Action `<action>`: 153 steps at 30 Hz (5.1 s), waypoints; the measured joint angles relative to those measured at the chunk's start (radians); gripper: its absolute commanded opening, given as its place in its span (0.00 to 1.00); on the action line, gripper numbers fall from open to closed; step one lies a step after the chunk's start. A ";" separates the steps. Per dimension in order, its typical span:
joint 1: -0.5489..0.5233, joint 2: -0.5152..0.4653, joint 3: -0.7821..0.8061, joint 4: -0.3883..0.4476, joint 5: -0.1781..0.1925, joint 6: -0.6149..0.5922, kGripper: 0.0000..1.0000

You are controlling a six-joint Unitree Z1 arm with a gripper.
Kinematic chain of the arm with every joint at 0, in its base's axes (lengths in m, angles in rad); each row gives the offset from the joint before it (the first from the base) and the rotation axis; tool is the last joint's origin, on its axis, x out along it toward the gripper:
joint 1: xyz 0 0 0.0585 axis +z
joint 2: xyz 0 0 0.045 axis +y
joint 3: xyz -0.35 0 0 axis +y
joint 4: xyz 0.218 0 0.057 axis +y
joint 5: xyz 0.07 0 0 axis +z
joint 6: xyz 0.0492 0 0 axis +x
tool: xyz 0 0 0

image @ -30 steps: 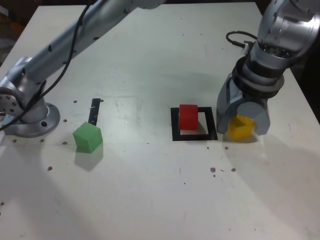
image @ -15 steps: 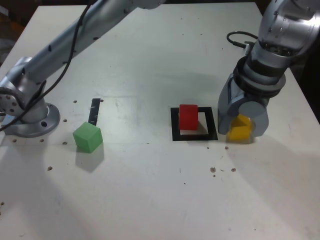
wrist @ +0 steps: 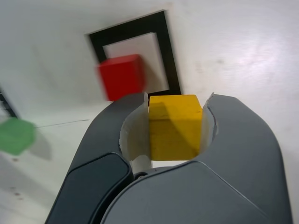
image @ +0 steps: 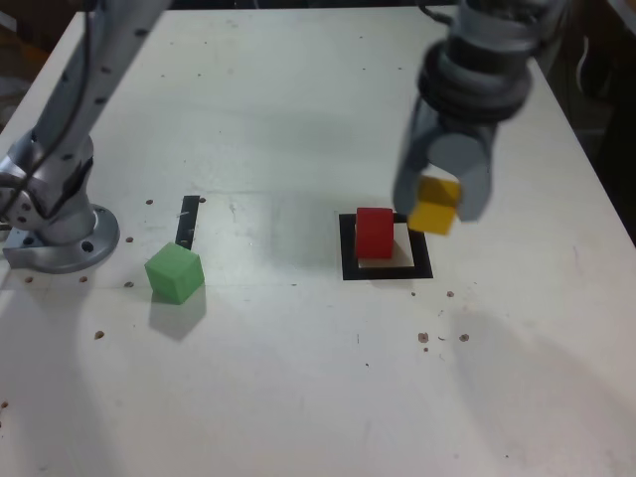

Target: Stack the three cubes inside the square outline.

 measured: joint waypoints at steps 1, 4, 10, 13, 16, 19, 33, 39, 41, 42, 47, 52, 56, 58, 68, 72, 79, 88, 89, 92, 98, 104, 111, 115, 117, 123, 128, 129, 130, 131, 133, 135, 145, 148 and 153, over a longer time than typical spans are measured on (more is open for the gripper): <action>0.000 -0.023 0.022 0.000 0.004 0.001 0.16; 0.002 -0.098 0.098 -0.007 0.012 0.001 0.16; 0.031 -0.158 0.199 -0.060 0.004 0.003 0.16; 0.056 -0.154 0.266 -0.117 -0.012 0.011 0.16; 0.077 -0.154 0.326 -0.181 -0.029 0.019 0.16; 0.088 -0.154 0.360 -0.223 -0.037 0.022 0.16; 0.099 -0.159 0.402 -0.251 -0.041 0.022 0.16; 0.100 -0.161 0.414 -0.271 -0.047 0.022 0.21; 0.100 -0.161 0.418 -0.277 -0.049 0.022 0.29; 0.100 -0.161 0.418 -0.278 -0.050 0.022 0.33; 0.100 -0.161 0.430 -0.278 -0.056 0.022 0.50; 0.107 -0.161 0.444 -0.277 -0.058 0.023 0.74; 0.109 -0.161 0.456 -0.283 -0.066 0.032 0.86; 0.109 -0.161 0.462 -0.298 -0.069 0.036 0.90; 0.109 -0.242 0.512 -0.301 -0.057 0.013 0.99; 0.087 -0.341 0.588 -0.273 -0.046 -0.017 0.99; -0.004 -0.521 0.766 -0.244 -0.018 -0.004 0.99; -0.104 -0.667 1.079 -0.285 0.057 0.085 0.98; -0.117 -0.673 1.112 -0.296 0.058 0.088 0.98; -0.160 -0.681 1.195 -0.333 0.052 0.092 0.97; -0.249 -0.668 1.243 -0.444 -0.017 0.093 0.95; -0.329 -0.638 1.224 -0.485 -0.079 0.085 0.93; -0.333 -0.610 1.241 -0.516 -0.083 0.078 0.87; -0.333 -0.570 1.253 -0.559 -0.071 0.071 0.79; -0.332 -0.550 1.260 -0.573 -0.065 0.068 0.72; -0.329 -0.547 1.259 -0.574 -0.065 0.058 0.47; -0.311 -0.547 1.265 -0.571 -0.083 0.059 0.33; -0.304 -0.546 1.268 -0.571 -0.088 0.063 0.31; -0.297 -0.545 1.271 -0.571 -0.094 0.070 0.30; -0.289 -0.542 1.273 -0.570 -0.101 0.078 0.29; -0.278 -0.533 1.274 -0.570 -0.116 0.094 0.26; -0.275 -0.522 1.272 -0.570 -0.124 0.106 0.23; -0.268 -0.519 1.237 -0.566 -0.133 0.120 0.17; -0.267 -0.524 1.232 -0.562 -0.132 0.120 0.17; -0.266 -0.545 1.175 -0.495 -0.125 0.109 0.17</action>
